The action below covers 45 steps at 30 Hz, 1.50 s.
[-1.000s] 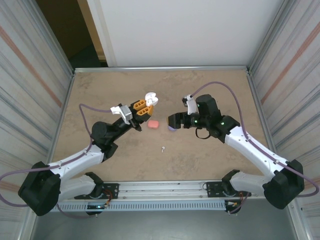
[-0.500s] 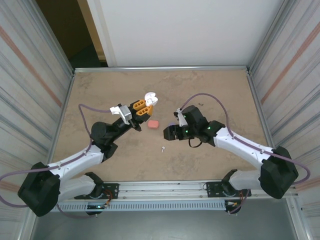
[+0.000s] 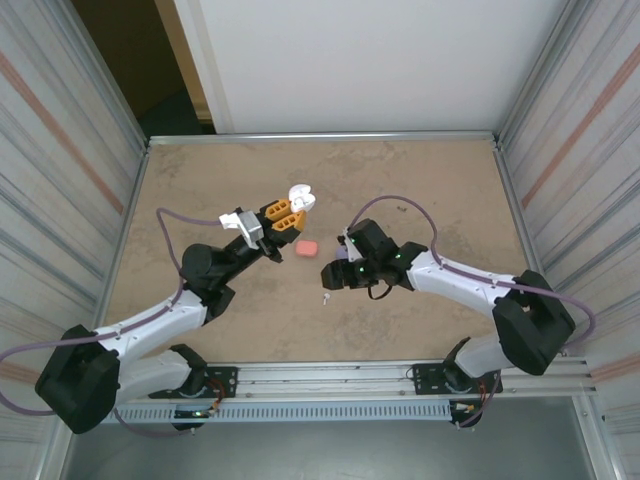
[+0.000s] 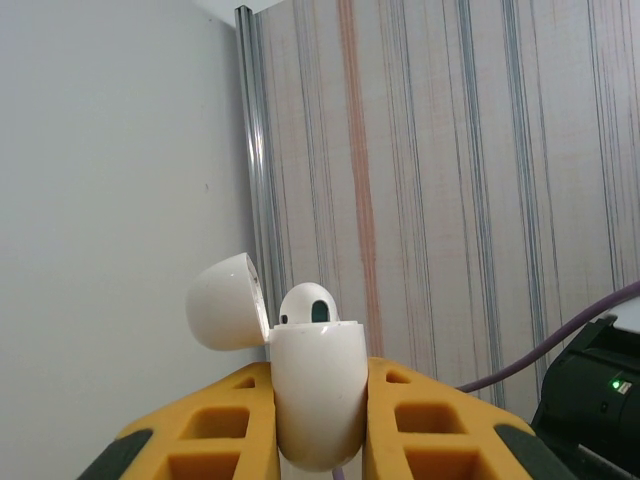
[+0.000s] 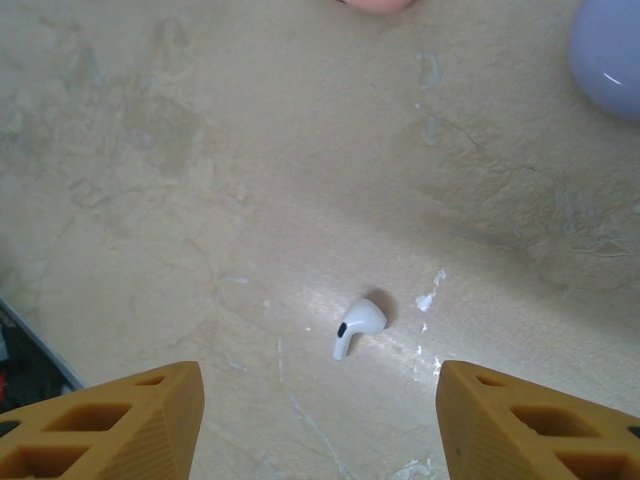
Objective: Insert the wireless bluetooth earbuds into the charging case
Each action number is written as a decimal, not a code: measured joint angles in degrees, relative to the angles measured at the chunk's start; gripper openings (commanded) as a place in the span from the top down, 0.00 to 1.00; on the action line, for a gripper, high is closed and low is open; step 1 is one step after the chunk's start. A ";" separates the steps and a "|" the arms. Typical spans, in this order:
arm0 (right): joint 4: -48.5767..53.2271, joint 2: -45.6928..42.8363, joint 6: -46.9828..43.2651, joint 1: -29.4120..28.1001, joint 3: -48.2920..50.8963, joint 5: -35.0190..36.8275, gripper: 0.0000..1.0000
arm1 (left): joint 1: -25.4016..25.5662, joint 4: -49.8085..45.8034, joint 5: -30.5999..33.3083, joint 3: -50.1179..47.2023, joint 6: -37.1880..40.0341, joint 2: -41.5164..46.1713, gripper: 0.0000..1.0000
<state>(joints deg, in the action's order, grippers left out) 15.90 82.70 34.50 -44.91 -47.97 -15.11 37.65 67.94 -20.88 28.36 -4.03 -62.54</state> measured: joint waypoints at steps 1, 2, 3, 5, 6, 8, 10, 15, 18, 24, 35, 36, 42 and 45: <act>-0.07 0.66 0.04 -0.11 0.00 0.17 0.40 | 0.00 0.00 0.00 0.00 0.00 0.04 1.00; -0.11 1.14 0.04 -0.15 0.00 0.17 0.40 | 0.00 -0.02 0.00 0.00 0.00 0.09 1.00; -0.22 1.73 0.04 -0.15 0.00 0.22 0.40 | 0.00 -0.02 0.00 0.00 0.00 0.15 1.00; -0.35 2.51 0.07 -0.24 0.00 0.33 0.43 | 0.00 -0.02 0.02 0.00 0.02 0.26 1.00; -0.44 2.91 0.13 -0.24 0.00 0.35 0.44 | 0.00 -0.02 0.02 0.00 0.00 0.28 1.00; -0.50 3.67 0.52 -0.39 0.00 0.35 0.44 | 0.00 -0.02 0.02 0.00 0.00 0.31 1.00; -0.55 4.66 0.92 -0.74 -0.02 0.35 0.45 | 0.00 -0.07 0.11 0.00 0.02 0.37 1.00; -0.94 6.80 1.11 -1.81 -0.02 0.35 0.46 | 0.00 -0.33 0.63 0.00 0.02 0.85 1.00; -1.11 7.98 1.14 -2.49 -0.28 0.33 0.46 | 0.00 -0.42 0.63 0.00 0.02 1.01 1.00; -1.42 10.12 1.14 -3.45 -1.57 0.35 0.50 | 0.00 -0.46 1.07 0.00 0.28 1.18 1.00; -2.40 12.61 1.53 -3.96 -2.84 0.31 0.51 | 0.00 -0.50 1.31 -0.13 0.63 2.10 1.00; -2.45 12.81 1.53 -3.96 -2.93 0.33 0.52 | 0.00 -0.50 1.31 -0.20 0.70 2.14 1.00; -2.58 14.12 1.53 -3.96 -3.48 0.31 0.53 | 0.00 -0.74 1.49 -0.68 0.92 2.19 1.00; -2.60 14.73 1.53 -4.00 -3.80 0.28 0.53 | 0.00 -0.87 1.51 -0.92 0.96 2.47 1.00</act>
<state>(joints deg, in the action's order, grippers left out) 13.30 97.43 36.03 -48.90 -51.77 -14.83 37.65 67.07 -19.38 27.44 -3.07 -60.07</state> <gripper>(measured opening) 0.472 0.194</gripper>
